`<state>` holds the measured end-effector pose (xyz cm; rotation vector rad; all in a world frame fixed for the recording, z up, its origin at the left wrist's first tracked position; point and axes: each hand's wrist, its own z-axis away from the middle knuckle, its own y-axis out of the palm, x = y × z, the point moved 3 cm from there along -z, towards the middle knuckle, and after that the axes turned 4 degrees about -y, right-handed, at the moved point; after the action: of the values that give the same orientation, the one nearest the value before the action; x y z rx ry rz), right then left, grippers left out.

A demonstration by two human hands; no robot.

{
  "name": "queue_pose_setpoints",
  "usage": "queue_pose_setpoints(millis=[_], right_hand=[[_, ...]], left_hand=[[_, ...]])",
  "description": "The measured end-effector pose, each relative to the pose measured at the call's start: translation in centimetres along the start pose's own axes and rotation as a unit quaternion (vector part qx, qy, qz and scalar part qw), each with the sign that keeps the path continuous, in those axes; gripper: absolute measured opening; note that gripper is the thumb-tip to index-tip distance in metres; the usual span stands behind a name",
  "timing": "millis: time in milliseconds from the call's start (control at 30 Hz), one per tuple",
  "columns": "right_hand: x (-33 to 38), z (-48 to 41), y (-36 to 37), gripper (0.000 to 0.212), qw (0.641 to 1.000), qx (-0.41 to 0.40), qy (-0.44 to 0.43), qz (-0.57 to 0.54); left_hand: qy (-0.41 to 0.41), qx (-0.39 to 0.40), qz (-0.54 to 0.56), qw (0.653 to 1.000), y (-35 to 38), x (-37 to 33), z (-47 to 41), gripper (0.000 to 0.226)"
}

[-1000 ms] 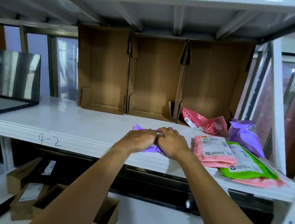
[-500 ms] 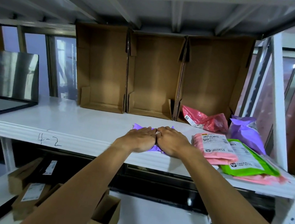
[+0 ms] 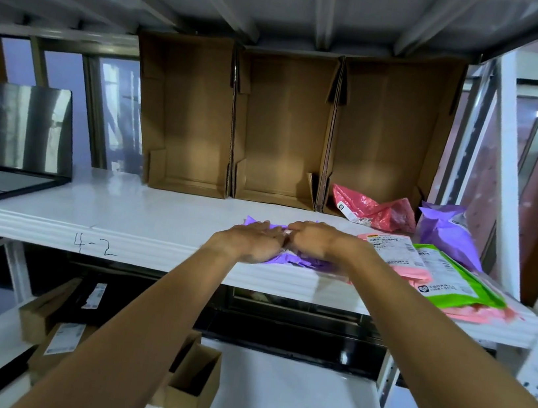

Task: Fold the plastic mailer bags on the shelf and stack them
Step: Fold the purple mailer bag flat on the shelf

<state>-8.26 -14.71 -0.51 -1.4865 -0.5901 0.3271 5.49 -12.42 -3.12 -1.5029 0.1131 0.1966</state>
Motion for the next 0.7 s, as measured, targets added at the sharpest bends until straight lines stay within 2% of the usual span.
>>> queue_pose_setpoints(millis=[200,333,467,700], right_hand=[[0.3,2.3,-0.4,0.046,0.999,0.024,-0.015,0.04],[-0.3,1.5,-0.1,0.054,0.999,0.033,-0.003,0.01],[-1.5,1.3,0.6,0.07,0.998,0.001,0.044,-0.037],[-1.9,1.9,1.3,0.065,0.997,-0.028,0.04,-0.066]], left_hand=[[-0.054,0.003,0.0,0.999,-0.2,2.2,0.7,0.07],[-0.072,-0.004,0.002,0.997,-0.9,4.2,0.9,0.064],[-0.06,-0.014,0.017,0.998,-0.6,4.4,1.2,0.06],[-0.047,-0.026,0.028,0.998,-0.6,4.3,1.4,0.059]])
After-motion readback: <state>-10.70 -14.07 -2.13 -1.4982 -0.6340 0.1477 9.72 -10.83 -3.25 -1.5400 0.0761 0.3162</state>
